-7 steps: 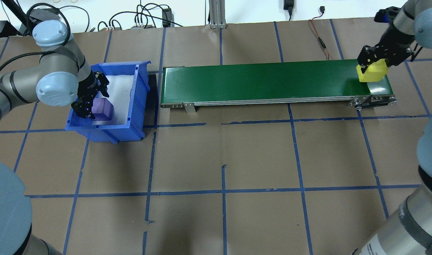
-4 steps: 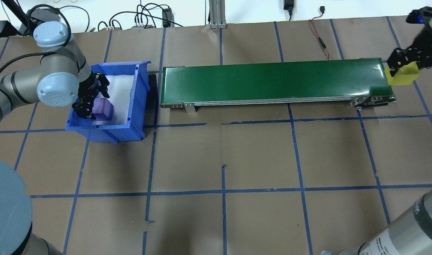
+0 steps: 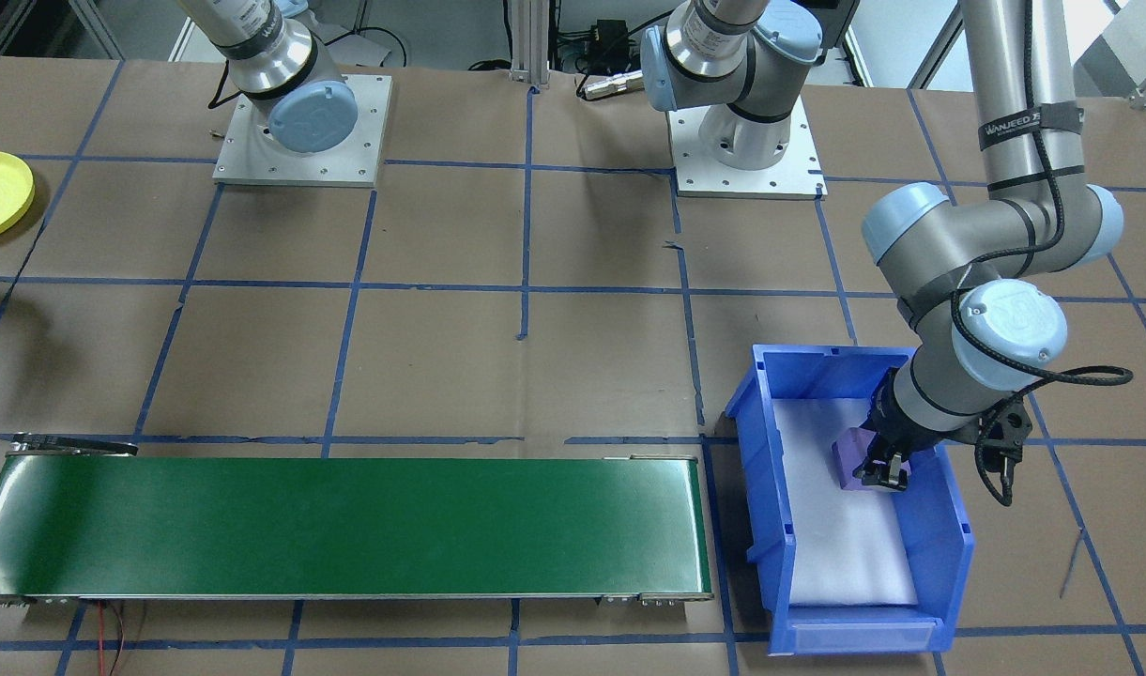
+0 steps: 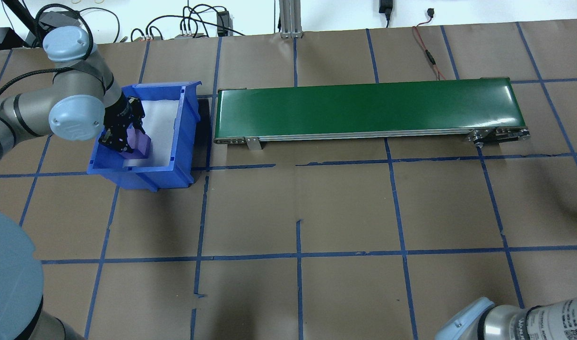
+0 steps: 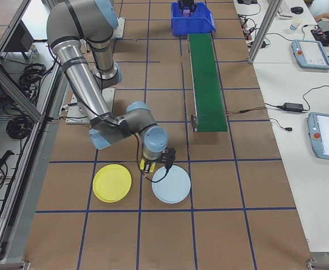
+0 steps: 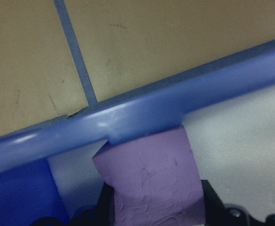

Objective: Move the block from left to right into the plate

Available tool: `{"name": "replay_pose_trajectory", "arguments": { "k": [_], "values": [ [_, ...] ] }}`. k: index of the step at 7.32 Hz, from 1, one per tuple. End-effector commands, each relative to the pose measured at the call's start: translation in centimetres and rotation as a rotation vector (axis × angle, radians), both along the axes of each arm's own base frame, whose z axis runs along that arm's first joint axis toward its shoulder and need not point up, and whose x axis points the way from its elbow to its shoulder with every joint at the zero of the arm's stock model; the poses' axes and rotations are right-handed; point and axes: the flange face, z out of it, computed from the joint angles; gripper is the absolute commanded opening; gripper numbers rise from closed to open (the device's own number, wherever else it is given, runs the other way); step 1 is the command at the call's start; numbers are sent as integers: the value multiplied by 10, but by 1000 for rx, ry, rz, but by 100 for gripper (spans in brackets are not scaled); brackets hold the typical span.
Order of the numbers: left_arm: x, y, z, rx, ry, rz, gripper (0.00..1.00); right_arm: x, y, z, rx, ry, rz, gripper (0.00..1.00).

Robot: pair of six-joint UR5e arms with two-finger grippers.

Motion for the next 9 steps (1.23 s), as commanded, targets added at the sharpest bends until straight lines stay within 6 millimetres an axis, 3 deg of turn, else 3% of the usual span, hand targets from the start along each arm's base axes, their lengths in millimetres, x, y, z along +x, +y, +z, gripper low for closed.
{"name": "replay_pose_trajectory", "arguments": {
  "k": [1,2,3,5,7,8,9],
  "values": [
    [-17,8,55,-83,-12,-25,44,-34,93,-14,-11,-25,-63,28],
    [-42,18,89,-143,-9,-63,44,-39,103,-15,-14,-30,-39,28],
    [-80,26,115,-194,5,-118,44,-36,105,-23,-8,-46,-35,33],
    [-150,25,143,-262,11,-232,44,-40,111,-35,-2,-19,-42,40],
    [-174,27,141,-267,68,-273,44,-51,109,-40,-19,16,-42,61],
    [-181,19,118,-243,131,-286,44,-51,108,-40,-24,16,-42,87],
    [-187,1,83,-247,135,-290,44,-51,108,-40,-24,16,-42,88]
  ]
}}
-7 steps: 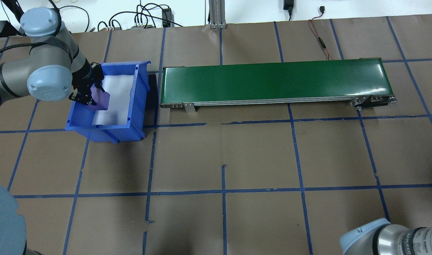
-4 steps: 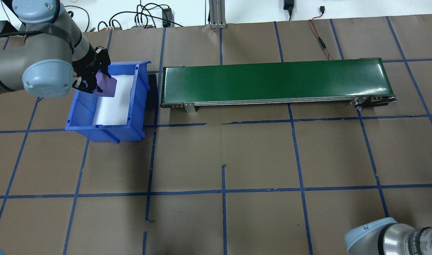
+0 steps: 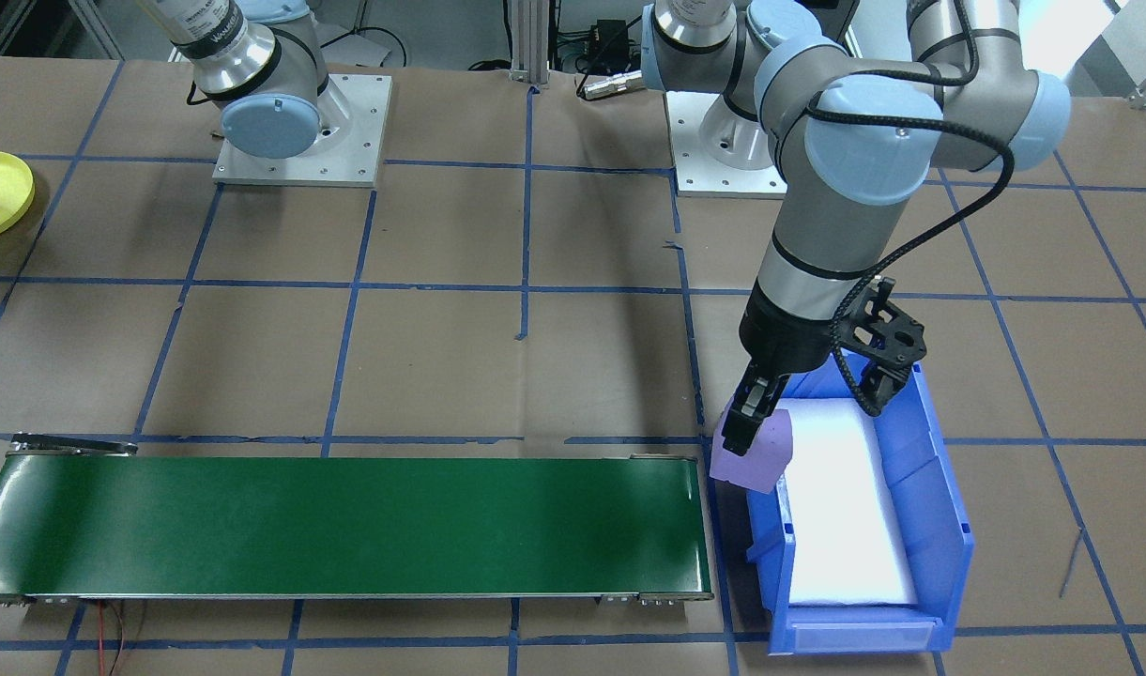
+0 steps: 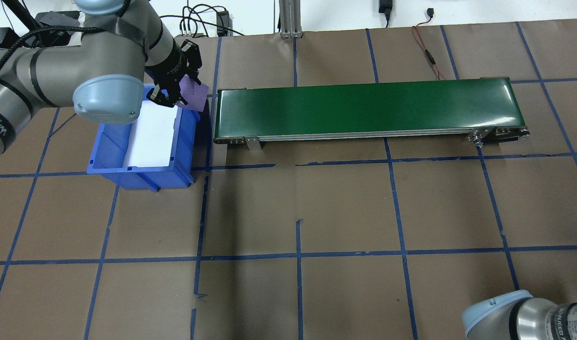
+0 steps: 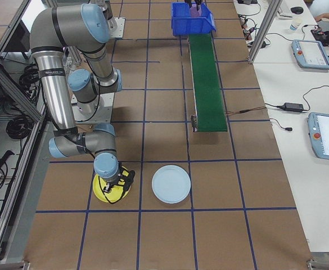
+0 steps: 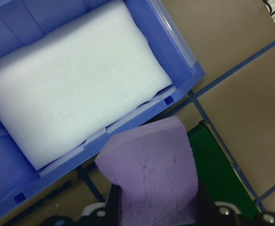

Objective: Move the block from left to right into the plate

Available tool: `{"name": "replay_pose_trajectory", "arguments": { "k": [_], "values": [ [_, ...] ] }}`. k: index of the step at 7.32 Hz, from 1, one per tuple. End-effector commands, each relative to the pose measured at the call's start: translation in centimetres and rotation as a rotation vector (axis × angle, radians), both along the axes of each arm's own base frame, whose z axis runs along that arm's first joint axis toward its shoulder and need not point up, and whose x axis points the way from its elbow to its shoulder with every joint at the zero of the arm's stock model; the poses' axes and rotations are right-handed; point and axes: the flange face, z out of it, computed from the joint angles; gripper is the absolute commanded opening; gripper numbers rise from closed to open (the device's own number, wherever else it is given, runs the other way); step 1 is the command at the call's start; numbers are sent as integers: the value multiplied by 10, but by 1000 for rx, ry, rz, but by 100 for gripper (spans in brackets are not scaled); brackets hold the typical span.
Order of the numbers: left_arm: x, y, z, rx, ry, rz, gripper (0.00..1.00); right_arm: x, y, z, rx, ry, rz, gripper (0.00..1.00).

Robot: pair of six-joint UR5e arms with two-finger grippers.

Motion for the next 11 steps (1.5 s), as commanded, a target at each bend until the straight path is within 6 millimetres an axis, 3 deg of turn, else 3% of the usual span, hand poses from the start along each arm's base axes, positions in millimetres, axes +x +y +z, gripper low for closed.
{"name": "replay_pose_trajectory", "arguments": {
  "k": [1,3,4,5,7,8,9,11],
  "values": [
    [-26,-26,-60,-18,29,-38,44,-1,0,0,-2,3,0,89],
    [-43,-33,-80,-28,34,-65,45,0,-1,4,-2,1,3,97],
    [-47,-33,-84,-21,62,-76,66,1,-8,17,-3,-5,16,99],
    [-50,-32,-84,-21,64,-76,97,2,-35,35,-18,-12,61,99],
    [-54,-28,-67,-51,61,-105,100,22,-134,98,-65,71,230,99],
    [-51,-18,-36,-85,33,-159,100,50,-181,119,-100,62,307,99],
    [-47,-2,-13,-52,0,-248,100,90,-227,129,-156,40,368,100],
    [-14,23,44,-46,-134,-280,100,180,-306,152,-202,54,382,100]
  ]
}}
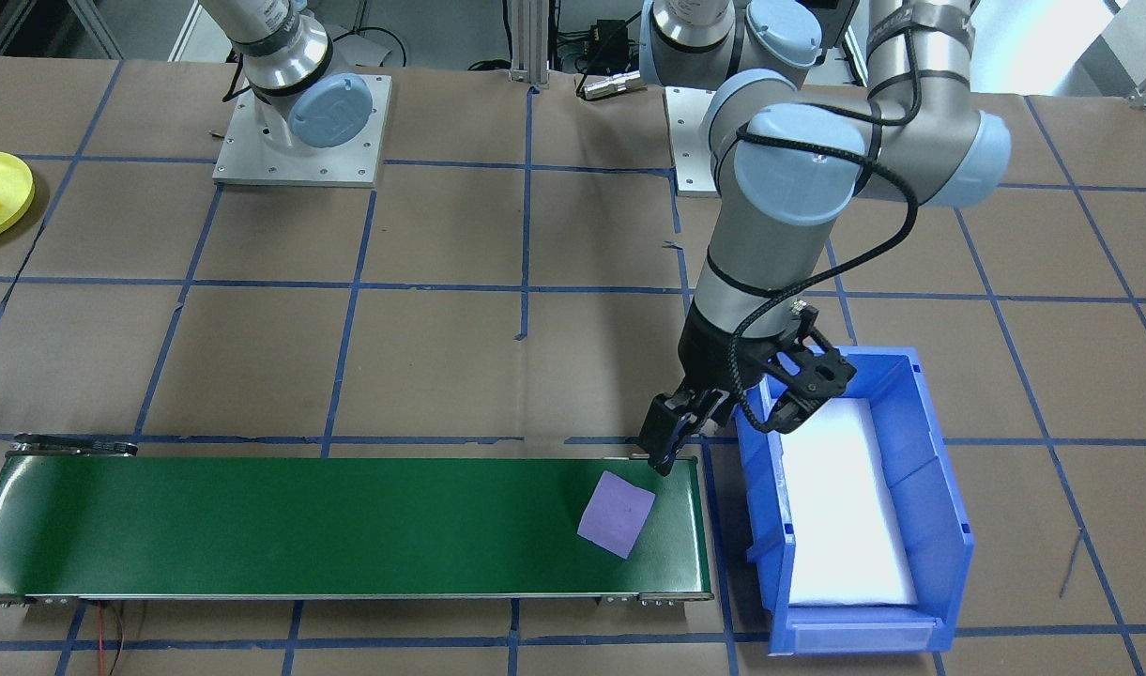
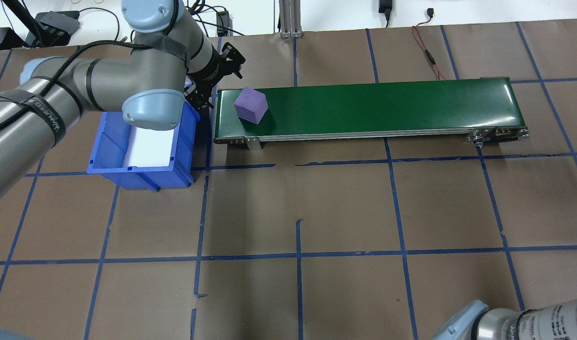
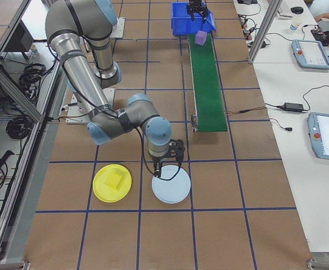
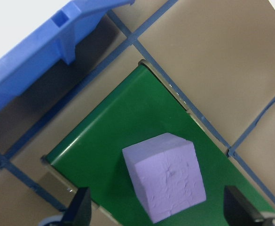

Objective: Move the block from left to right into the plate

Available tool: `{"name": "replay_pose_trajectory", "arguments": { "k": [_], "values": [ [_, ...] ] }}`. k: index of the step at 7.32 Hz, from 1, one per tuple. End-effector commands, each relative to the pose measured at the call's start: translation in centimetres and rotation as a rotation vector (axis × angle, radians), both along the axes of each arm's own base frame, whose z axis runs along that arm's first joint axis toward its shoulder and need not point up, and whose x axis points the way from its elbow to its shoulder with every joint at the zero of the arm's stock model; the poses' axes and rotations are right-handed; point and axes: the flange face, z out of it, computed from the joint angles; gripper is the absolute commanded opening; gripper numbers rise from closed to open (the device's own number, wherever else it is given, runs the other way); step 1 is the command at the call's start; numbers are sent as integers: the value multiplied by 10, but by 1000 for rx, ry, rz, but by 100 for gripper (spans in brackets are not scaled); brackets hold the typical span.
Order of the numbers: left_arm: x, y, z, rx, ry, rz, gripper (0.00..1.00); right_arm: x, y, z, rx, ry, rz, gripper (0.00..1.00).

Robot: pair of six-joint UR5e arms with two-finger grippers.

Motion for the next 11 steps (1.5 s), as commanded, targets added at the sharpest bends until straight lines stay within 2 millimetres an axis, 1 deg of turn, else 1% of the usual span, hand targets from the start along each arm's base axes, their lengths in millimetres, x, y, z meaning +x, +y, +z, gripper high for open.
{"name": "replay_pose_trajectory", "arguments": {
  "k": [1,2,3,4,5,6,7,8,9,10,11],
  "values": [
    [46,38,58,48,-120,28,100,111,-80,27,-62,-11,22,100],
    [78,51,83,41,-152,-2,100,151,-97,26,-57,-22,-7,100],
    [99,61,94,37,-194,-100,100,184,-112,21,-75,-81,-20,100],
    [111,65,102,31,-244,-236,100,210,-127,4,-83,-165,-50,99],
    [124,64,106,30,-295,-383,100,222,-141,-17,-81,-172,-30,99],
    [140,64,109,36,-327,-465,100,227,-151,-31,-88,-170,-22,99],
    [144,69,117,26,-340,-482,100,231,-156,-40,-100,-230,-22,100],
    [145,73,120,26,-340,-481,100,231,-159,-46,-98,-247,-24,99],
    [144,74,119,35,-333,-483,100,230,-160,-51,-91,-251,-28,99],
    [143,75,116,45,-327,-487,100,228,-164,-59,-79,-249,-32,99],
    [143,77,110,60,-326,-492,100,225,-168,-63,-79,-241,-32,100]
  ]
}}
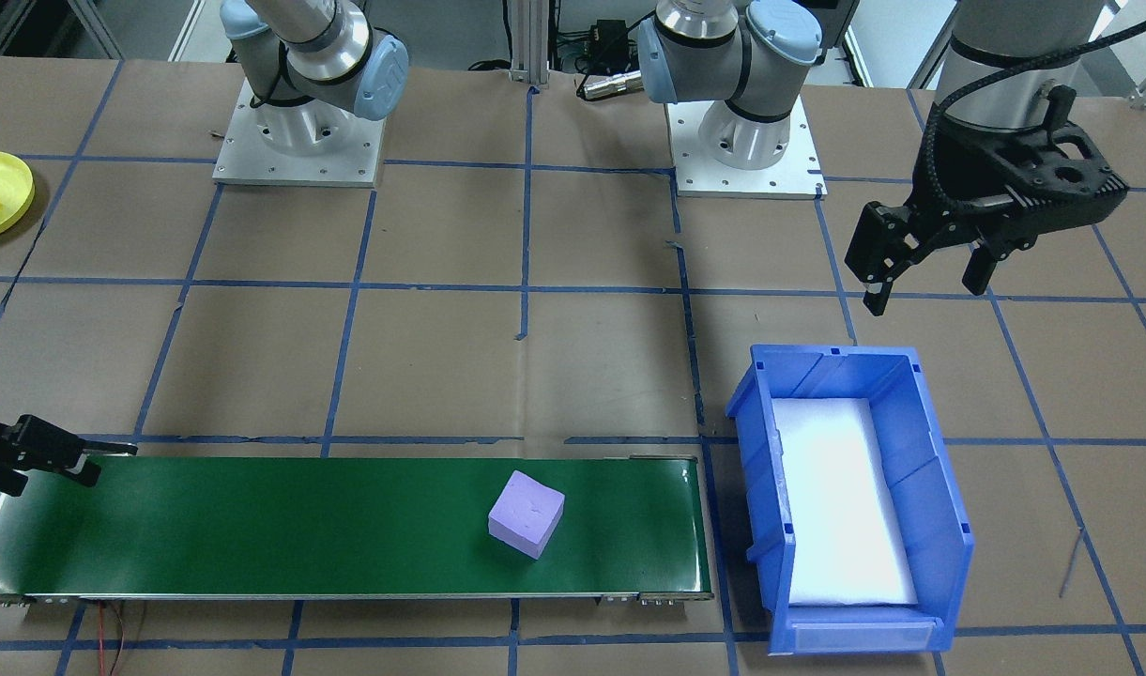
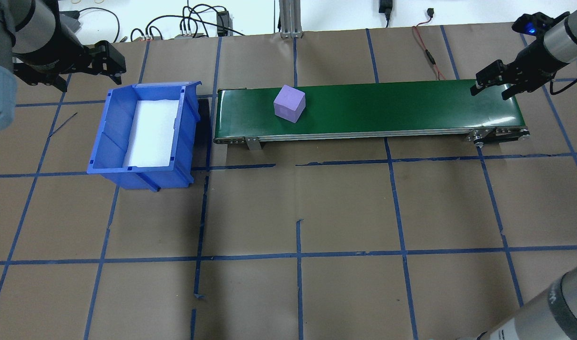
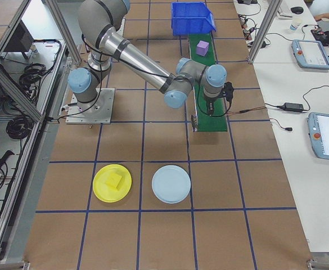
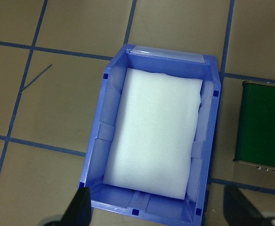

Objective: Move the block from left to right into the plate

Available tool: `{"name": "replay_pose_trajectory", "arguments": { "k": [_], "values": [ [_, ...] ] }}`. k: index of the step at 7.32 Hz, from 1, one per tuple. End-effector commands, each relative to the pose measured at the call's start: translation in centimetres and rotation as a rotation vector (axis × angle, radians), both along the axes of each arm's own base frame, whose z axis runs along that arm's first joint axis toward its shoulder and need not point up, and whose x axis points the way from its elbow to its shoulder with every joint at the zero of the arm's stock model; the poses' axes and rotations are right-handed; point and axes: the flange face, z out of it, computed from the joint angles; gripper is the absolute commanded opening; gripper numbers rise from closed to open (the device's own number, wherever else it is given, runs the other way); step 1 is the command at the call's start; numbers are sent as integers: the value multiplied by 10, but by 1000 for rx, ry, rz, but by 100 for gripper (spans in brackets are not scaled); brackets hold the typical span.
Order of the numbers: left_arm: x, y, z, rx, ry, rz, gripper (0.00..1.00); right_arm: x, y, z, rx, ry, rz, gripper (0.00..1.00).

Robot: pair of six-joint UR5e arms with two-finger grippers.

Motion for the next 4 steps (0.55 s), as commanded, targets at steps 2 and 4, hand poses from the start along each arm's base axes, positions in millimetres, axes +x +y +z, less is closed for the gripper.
{"name": "replay_pose_trajectory", "arguments": {
  "k": [2,4],
  "values": [
    [-1,4,0,4,-3,-4,100,-3,-6,-10,8,2,-2,100],
    [-6,3,-4,10,7,-16,100,-3,-6,-9,4,2,-3,100]
  ]
}}
